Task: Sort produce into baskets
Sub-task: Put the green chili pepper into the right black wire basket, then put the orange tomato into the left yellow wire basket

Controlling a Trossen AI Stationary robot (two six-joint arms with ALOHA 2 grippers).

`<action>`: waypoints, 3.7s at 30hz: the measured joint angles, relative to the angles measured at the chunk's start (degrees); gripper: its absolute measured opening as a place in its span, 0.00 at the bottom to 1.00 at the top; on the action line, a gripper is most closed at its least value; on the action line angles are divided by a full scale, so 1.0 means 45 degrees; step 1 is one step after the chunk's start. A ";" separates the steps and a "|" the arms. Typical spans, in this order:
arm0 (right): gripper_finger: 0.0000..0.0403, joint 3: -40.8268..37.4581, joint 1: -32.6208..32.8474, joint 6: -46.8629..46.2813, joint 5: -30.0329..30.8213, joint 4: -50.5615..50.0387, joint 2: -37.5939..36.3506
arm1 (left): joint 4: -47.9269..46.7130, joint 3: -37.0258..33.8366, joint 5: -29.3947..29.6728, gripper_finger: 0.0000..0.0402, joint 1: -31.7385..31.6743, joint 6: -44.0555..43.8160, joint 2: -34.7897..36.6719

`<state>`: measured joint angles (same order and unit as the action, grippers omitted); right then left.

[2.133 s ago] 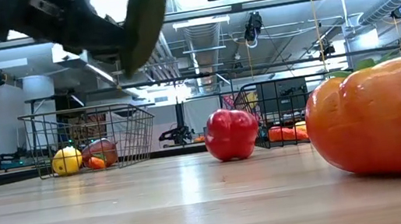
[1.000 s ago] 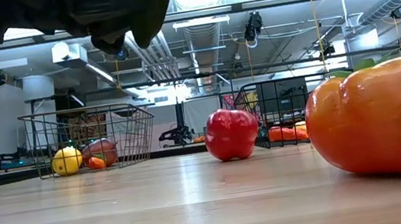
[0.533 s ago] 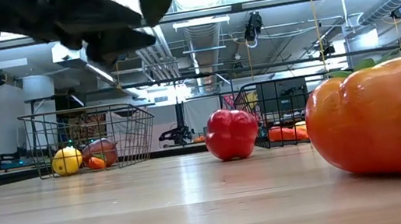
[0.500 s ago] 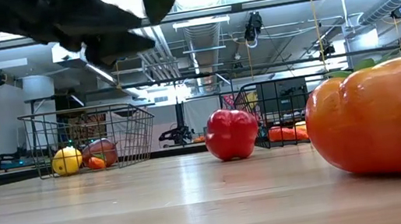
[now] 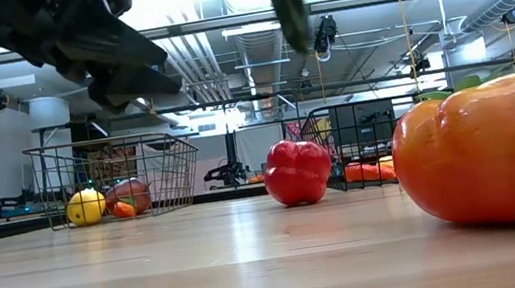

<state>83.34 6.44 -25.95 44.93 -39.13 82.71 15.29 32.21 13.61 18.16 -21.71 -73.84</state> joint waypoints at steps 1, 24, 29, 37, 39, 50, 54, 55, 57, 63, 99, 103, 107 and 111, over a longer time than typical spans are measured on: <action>0.32 0.0298 -0.0451 -0.0342 -0.0054 -0.0699 0.0022 | 0.0000 0.0000 0.0000 0.58 0.0019 -0.0010 0.0000; 0.32 -0.0124 -0.8344 -0.0627 -0.8209 -0.1909 0.1273 | 0.0014 0.0001 0.0213 0.58 0.0066 0.0031 0.0000; 0.32 -0.0323 -0.8894 -0.0938 -0.8829 -0.1948 0.1835 | 0.0010 0.0005 0.0228 0.58 0.0066 0.0034 0.0000; 0.32 -0.0343 -0.9350 -0.0998 -0.9342 -0.1938 0.2963 | 0.0005 0.0000 0.0228 0.58 0.0066 0.0014 0.0000; 0.32 -0.0343 -0.9393 -0.1007 -0.9365 -0.1928 0.3209 | -0.0005 0.0004 0.0228 0.58 0.0066 0.0009 0.0001; 0.32 -0.0343 -0.9546 -0.1426 -0.9429 -0.1936 0.3892 | -0.0024 0.0000 0.0228 0.58 0.0066 0.0000 0.0000; 0.32 -0.0343 -0.9677 -0.1581 -0.9447 -0.1955 0.3970 | -0.0029 0.0000 0.0228 0.58 0.0066 -0.0005 0.0000; 0.32 -0.0343 -0.9695 -0.1596 -0.9480 -0.1988 0.3979 | -0.0029 0.0000 0.0228 0.58 0.0066 -0.0005 0.0001; 0.32 -0.0343 -0.9731 -0.1630 -0.9645 -0.2030 0.3984 | -0.0029 0.0000 0.0228 0.58 0.0066 -0.0005 0.0000; 0.32 -0.0343 -0.9773 -0.1805 -1.0091 -0.2675 0.3984 | -0.0034 -0.0012 0.0228 0.58 0.0066 -0.0010 0.0000; 0.39 -0.1047 -0.9773 -0.1641 -1.0075 -0.2786 0.3984 | -0.0092 -0.0019 0.0223 0.58 0.0066 -0.0010 0.0000; 0.43 -0.1062 -0.9773 -0.1551 -0.9992 -0.2754 0.3984 | -0.0092 -0.0019 0.0223 0.58 0.0066 -0.0010 0.0000; 0.45 -0.1067 -0.9773 -0.1531 -0.9977 -0.2753 0.3984 | -0.0097 -0.0019 0.0223 0.58 0.0066 -0.0010 0.0000; 0.46 -0.1067 -0.9773 -0.1512 -0.9968 -0.2749 0.3984 | -0.0097 -0.0019 0.0223 0.58 0.0065 -0.0010 0.0000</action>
<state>78.54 -37.54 -32.76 0.08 -51.51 100.64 14.85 32.12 14.61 18.45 -21.76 -73.84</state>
